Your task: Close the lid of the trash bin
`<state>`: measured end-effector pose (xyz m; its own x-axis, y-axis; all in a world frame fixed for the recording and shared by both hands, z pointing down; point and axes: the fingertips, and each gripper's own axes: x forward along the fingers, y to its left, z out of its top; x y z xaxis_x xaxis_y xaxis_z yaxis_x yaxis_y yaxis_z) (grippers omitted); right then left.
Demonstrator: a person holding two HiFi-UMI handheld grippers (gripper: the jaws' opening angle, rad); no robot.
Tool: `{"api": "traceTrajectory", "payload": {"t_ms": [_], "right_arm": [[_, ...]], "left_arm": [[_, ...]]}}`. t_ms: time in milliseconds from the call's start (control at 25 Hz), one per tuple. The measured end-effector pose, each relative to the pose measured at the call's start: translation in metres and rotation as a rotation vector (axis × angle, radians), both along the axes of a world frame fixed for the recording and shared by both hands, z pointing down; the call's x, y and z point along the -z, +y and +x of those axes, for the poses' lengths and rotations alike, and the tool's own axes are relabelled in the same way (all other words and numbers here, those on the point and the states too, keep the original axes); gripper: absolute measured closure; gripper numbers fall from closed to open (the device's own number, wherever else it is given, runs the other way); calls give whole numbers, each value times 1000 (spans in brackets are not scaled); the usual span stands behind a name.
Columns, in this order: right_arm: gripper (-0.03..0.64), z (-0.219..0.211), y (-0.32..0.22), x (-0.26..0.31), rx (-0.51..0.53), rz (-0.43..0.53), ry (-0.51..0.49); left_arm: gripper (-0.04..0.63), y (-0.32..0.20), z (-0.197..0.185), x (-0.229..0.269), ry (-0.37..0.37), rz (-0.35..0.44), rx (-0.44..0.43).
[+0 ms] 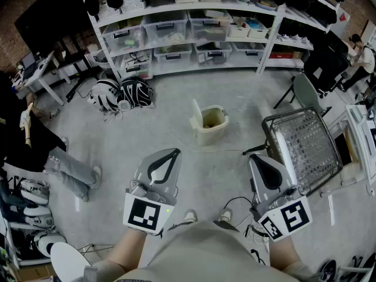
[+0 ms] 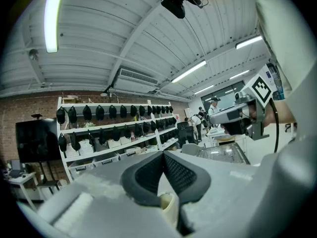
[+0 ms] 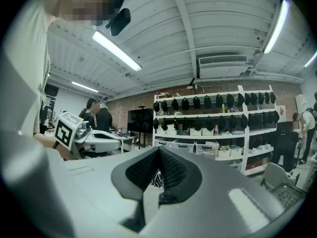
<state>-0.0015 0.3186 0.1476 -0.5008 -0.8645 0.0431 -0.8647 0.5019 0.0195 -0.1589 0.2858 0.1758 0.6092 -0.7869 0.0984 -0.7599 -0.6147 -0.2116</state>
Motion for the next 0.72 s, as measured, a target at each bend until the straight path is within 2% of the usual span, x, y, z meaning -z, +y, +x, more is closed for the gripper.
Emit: {"api": "traceTrajectory", "payload": {"t_ms": [160,720], "right_arm": [[614,-1,-6,0,-20,-1,-41],[614,-21,-24,-16,-82,-42,-45]], "left_arm": [[594,-4,-6,-2,-3,-5,-3],[594,-26,-39,-15,-8,-37,-22]]}}
